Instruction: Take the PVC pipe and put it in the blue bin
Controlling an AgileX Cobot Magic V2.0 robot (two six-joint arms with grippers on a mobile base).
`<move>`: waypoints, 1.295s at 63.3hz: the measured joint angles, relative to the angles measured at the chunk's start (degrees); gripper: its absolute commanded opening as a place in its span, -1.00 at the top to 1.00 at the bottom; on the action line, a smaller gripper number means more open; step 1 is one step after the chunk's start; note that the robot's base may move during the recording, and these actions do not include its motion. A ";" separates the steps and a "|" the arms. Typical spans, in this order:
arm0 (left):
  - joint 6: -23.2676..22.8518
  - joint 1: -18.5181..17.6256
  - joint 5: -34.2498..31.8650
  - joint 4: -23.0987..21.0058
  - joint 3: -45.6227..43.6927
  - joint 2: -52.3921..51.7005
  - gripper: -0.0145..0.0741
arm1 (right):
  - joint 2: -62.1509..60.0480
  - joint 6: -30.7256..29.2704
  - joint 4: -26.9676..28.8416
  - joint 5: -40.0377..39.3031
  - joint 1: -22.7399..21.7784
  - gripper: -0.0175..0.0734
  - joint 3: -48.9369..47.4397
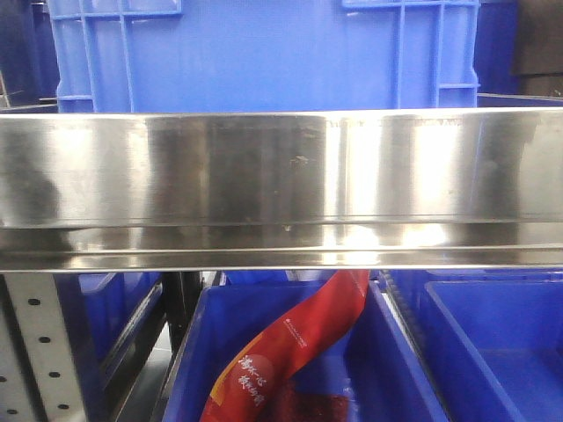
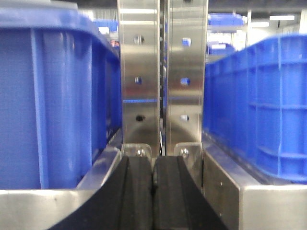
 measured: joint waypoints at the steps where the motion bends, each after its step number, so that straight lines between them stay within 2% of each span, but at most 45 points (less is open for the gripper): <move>1: 0.00 0.00 0.11 0.00 0.00 0.00 0.92 | 0.00 0.00 0.00 0.00 0.00 0.97 0.00; 13: 0.00 0.00 2.08 0.00 0.00 0.00 0.92 | 0.00 0.00 0.00 0.00 0.00 0.97 0.00; 82: -0.12 0.00 2.09 0.00 0.00 0.00 0.92 | 0.00 0.00 0.00 0.11 0.00 0.97 0.00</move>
